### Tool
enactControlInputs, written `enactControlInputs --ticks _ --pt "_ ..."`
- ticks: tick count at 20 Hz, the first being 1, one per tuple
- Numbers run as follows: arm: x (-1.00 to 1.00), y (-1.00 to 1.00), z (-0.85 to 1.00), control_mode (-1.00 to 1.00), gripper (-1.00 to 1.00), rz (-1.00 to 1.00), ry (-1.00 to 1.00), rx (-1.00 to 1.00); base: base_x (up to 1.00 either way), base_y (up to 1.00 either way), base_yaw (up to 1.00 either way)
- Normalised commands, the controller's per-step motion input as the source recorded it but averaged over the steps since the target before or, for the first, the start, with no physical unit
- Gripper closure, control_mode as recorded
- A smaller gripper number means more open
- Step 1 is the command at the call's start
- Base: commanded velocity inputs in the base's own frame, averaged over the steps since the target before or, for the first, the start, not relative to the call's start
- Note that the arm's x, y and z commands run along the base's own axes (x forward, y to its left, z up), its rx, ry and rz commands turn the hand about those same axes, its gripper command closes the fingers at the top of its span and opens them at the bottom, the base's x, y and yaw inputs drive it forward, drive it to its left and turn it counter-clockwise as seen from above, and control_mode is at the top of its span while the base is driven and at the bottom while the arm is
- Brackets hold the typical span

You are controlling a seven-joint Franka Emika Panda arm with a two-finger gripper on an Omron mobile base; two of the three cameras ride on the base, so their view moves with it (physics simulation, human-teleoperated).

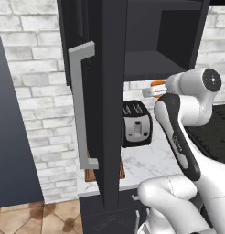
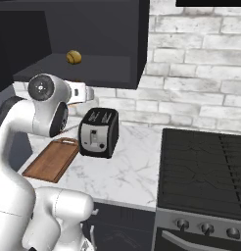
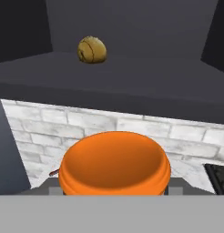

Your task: Pick the bread, place it on the cutting board, pick the jam, place it on the counter, and close the cabinet.

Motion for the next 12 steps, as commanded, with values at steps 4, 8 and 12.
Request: enactControlInputs --ticks 4,8,12 --pt "-0.33 -0.27 -0.28 -1.0 1.0 -0.12 0.04 0.01 0.0 0.0 0.0" --pt "-0.23 -0.22 -0.31 -1.0 1.0 -0.13 0.06 0.0 0.0 0.0 0.0" --pt "-0.06 -0.22 -0.24 -1.0 1.0 -0.14 0.17 0.04 0.0 0.0 0.0"
